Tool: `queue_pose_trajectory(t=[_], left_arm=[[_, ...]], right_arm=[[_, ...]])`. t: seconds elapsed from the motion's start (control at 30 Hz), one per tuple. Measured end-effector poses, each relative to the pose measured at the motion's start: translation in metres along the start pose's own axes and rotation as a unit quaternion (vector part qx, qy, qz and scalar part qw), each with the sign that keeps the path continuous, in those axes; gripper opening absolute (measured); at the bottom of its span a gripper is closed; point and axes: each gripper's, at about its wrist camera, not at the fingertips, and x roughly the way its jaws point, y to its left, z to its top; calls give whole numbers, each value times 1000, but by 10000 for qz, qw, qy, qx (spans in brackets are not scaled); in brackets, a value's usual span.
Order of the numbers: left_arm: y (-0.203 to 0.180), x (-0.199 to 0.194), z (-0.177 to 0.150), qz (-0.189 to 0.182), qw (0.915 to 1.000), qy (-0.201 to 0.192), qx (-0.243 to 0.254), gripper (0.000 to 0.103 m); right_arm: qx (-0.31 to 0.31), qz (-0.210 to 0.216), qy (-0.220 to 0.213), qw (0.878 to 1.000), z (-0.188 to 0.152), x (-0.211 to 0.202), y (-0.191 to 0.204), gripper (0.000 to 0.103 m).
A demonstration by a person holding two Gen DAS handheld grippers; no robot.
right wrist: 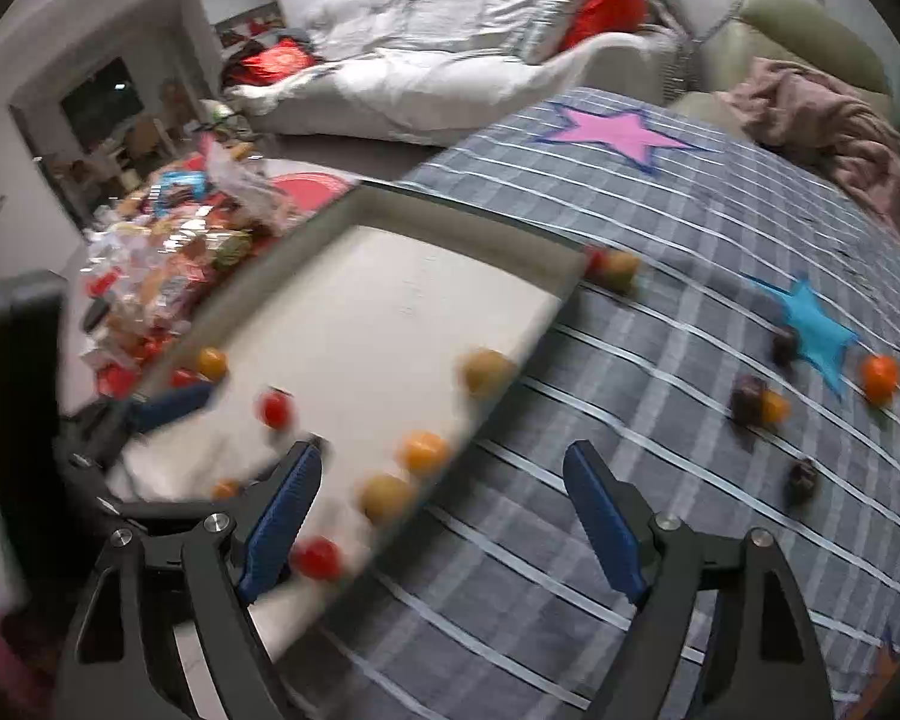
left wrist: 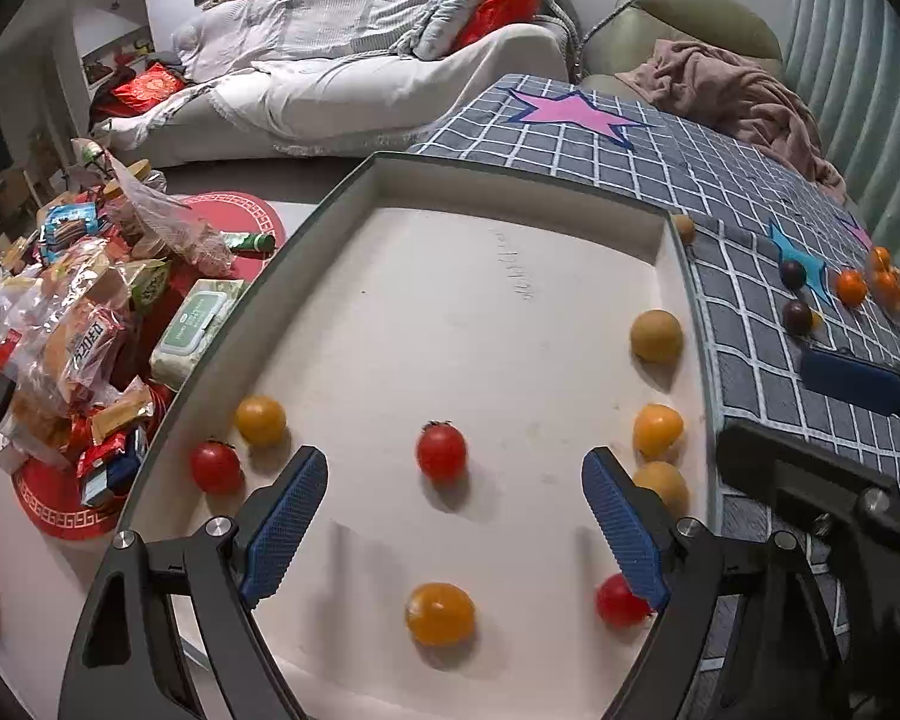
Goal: Organize fruits
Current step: 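Move both open tools back toward the dark brown fruits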
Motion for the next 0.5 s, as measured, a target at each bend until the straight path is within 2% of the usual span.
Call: queue_pose_trajectory(t=[0.13,0.23,0.37,0.5], left_arm=[[-11,-7,0,-71,9999,-38,91,88],[-25,-14,1,-129,9996,-102,225,88],[-49,-25,5,-270,9985,-211,432,88],[-76,-35,10,-405,9961,-316,721,88]], right_arm=[[349,-626,53,9974,-22,-7,-46,86],[703,-1144,178,9908,-37,-8,-83,86],[1038,-1434,239,9839,-50,-9,-120,86],[1175,-1524,234,9810,-55,-7,-137,86]])
